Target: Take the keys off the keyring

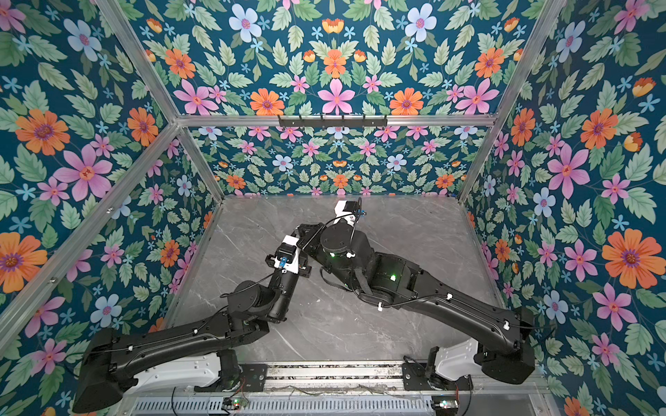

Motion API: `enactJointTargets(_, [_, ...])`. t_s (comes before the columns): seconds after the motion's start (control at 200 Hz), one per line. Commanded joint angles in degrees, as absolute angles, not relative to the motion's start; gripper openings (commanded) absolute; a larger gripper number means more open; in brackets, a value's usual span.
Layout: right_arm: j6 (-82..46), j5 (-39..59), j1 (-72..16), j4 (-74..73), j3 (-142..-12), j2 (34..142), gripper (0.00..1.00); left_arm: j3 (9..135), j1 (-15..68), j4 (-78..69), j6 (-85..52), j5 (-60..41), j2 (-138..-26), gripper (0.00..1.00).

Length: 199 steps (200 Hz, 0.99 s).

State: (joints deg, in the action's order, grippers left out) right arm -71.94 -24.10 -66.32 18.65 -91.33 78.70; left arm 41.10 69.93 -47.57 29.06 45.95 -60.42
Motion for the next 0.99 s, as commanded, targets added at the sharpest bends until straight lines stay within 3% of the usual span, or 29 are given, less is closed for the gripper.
enactJointTargets(0.0, [-70.97,-22.73,-66.44,17.92,-91.49,79.0,0.0,41.13,69.97,-47.37,30.18,46.01,-60.31,0.32])
enactJointTargets(0.99, [-69.9,-22.19,-66.8,17.17,-91.93,79.37,0.0,41.73,70.09,-43.41,28.89,43.08,-58.72,0.1])
